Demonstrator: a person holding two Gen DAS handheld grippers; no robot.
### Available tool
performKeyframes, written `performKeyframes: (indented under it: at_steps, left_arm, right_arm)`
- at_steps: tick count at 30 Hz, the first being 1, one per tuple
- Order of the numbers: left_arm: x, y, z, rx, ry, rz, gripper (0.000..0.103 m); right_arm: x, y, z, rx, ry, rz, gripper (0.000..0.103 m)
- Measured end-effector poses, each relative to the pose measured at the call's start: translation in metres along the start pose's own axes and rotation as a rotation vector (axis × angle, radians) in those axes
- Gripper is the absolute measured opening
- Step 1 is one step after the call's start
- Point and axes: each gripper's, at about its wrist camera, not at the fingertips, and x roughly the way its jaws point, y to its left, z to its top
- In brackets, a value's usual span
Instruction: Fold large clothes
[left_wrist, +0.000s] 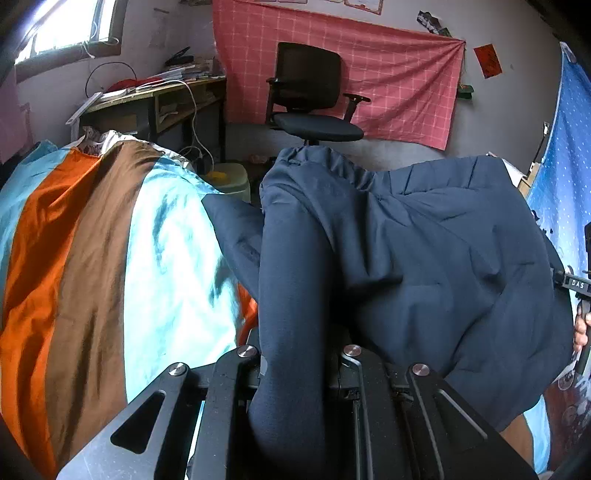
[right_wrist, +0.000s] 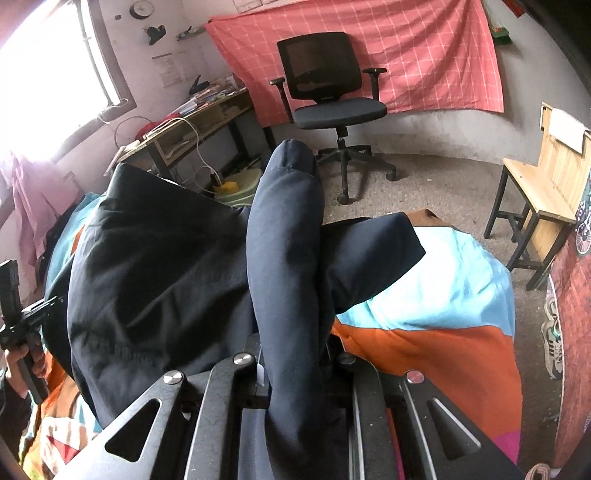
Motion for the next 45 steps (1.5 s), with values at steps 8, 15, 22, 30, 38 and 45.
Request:
performKeyframes:
  at_steps: [8,15,22,30,38,45]
  left_arm:
    - [0.002,0.0,-0.012,-0.001,0.035,-0.005,0.012]
    - [0.025,0.005,-0.034,0.01,0.102,0.018,0.012]
    - [0.041,0.012,-0.047,-0.004,0.136,0.055,0.015]
    - [0.052,0.025,-0.051,-0.11,0.228,0.124,0.042]
    - [0.034,0.025,-0.051,-0.115,0.181,0.216,0.067]
    - [0.008,-0.001,-0.049,-0.077,0.079,0.202,0.081]
  right_arm:
    - [-0.001,0.006,-0.012,0.01,0.035,-0.015,0.013]
    - [0.021,0.001,-0.034,0.042,0.099,-0.035,0.013]
    - [0.041,-0.017,-0.053,0.083,0.111,-0.076,0.015]
    - [0.049,-0.026,-0.068,0.103,0.152,-0.169,0.068]
    - [0.038,-0.014,-0.071,0.071,0.113,-0.259,0.087]
    - [0.012,0.01,-0.068,0.015,0.015,-0.254,0.096]
